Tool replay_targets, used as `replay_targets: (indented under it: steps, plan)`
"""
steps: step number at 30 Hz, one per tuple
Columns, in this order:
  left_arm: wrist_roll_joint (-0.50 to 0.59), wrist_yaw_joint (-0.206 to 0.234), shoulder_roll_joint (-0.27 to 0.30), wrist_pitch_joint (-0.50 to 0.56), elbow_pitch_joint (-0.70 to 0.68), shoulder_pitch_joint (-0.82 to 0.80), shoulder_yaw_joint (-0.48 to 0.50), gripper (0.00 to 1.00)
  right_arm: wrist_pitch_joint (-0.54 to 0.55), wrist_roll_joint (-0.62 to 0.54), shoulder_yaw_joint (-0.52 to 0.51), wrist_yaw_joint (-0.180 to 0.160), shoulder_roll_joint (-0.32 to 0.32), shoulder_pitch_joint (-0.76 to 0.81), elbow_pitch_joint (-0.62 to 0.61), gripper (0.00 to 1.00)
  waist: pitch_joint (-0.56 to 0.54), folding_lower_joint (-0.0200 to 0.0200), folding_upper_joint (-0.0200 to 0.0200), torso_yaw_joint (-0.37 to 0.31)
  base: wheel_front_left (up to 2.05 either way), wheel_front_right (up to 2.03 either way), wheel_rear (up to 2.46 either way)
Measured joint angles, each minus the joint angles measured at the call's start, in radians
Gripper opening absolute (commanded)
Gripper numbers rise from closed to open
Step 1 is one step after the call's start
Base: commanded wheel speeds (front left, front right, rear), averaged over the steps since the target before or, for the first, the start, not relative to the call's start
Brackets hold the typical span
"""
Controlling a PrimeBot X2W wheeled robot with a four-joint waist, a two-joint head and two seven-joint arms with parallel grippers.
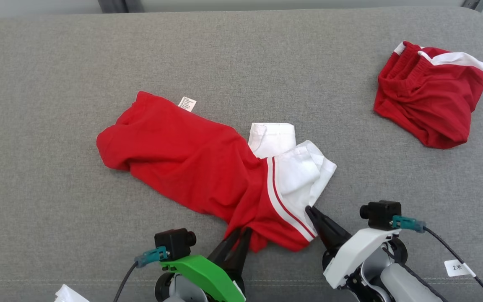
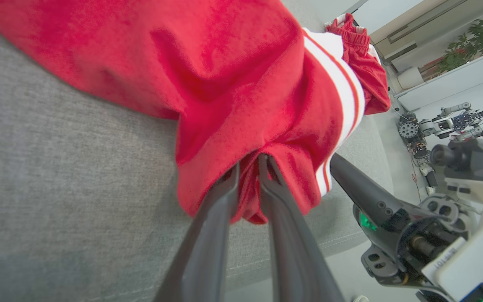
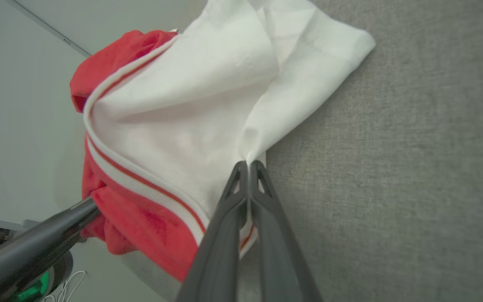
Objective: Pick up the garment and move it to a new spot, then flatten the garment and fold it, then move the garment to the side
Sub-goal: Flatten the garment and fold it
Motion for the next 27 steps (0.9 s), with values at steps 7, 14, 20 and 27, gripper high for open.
replay_targets:
  steps: [7,14,20,27]
  plan:
    - [-0.01,0.006,0.007,-0.02,-0.012,0.003,0.04,1.0,-0.029,-0.02,-0.04,0.016,-0.101,-0.076,-0.069,0.0,-0.027,0.0,0.0,-0.013,0.0,0.0,0.0]
    - [-0.028,0.013,0.012,-0.037,-0.034,0.004,0.082,1.0,-0.09,-0.111,-0.111,0.017,-0.248,-0.251,-0.234,0.0,-0.059,0.0,0.0,-0.034,0.0,0.0,0.0]
    - [-0.038,0.023,0.013,-0.04,-0.051,0.004,0.099,1.0,-0.094,-0.111,-0.085,0.026,-0.284,-0.304,-0.394,0.0,-0.08,0.0,0.0,-0.046,0.0,0.0,0.0]
    - [-0.045,0.039,0.018,-0.055,-0.065,0.006,0.136,1.0,0.081,0.028,0.217,0.026,-0.298,-0.186,-0.485,0.0,-0.079,0.0,0.0,-0.046,0.0,0.0,0.0]
